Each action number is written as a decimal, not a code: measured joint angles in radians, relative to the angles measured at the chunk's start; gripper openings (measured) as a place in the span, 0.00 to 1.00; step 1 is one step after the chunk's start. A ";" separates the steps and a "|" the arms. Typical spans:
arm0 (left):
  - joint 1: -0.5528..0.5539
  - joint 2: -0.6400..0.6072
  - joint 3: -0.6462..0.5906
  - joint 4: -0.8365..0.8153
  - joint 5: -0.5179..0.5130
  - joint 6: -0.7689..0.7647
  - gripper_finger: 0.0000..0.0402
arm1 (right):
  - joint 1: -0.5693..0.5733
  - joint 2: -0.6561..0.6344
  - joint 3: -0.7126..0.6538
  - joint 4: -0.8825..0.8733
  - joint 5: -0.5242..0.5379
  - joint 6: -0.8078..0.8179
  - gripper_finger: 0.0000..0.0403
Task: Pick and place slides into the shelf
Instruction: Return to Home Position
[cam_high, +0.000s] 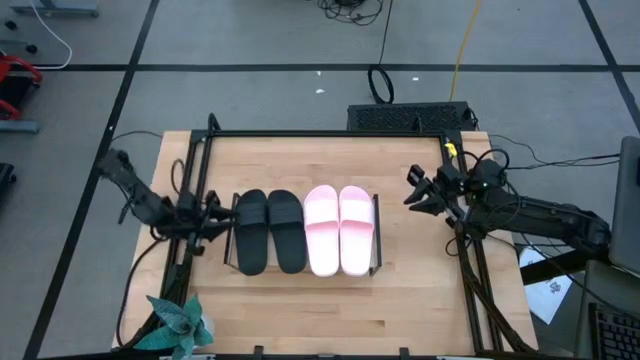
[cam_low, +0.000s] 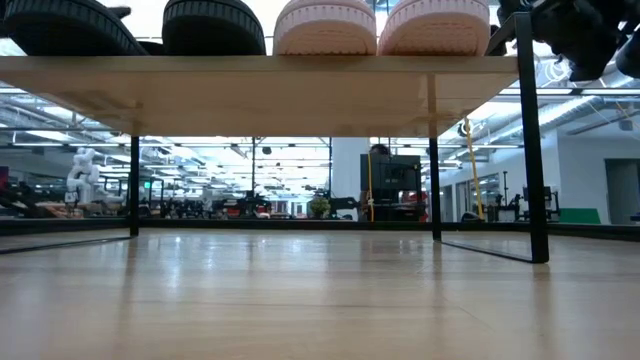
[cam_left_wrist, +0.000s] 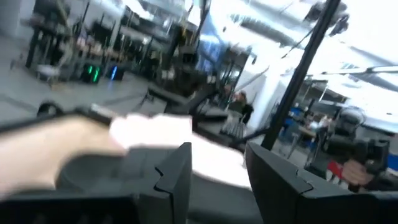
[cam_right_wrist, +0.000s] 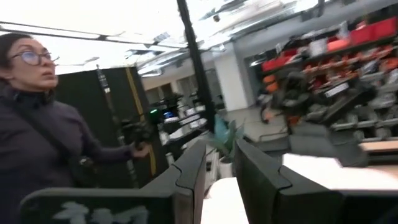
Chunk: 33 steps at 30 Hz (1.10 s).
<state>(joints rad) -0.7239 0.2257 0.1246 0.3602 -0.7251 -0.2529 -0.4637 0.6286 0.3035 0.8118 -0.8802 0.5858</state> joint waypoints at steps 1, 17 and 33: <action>0.026 -0.038 0.004 -0.022 0.027 0.027 0.37 | -0.006 0.000 0.000 0.001 -0.024 0.007 0.19; 0.410 -0.221 0.178 -0.547 0.126 -0.029 0.37 | -0.114 0.001 0.000 -0.001 -0.280 0.055 0.19; 0.718 -0.221 0.176 -0.758 -0.184 -0.030 0.37 | -0.166 0.002 -0.002 -0.107 -0.304 -0.073 0.19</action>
<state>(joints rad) -0.0062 0.0051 0.3004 -0.3973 -0.9090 -0.2833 -0.6296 0.6308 0.3012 0.7044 -1.1839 0.5126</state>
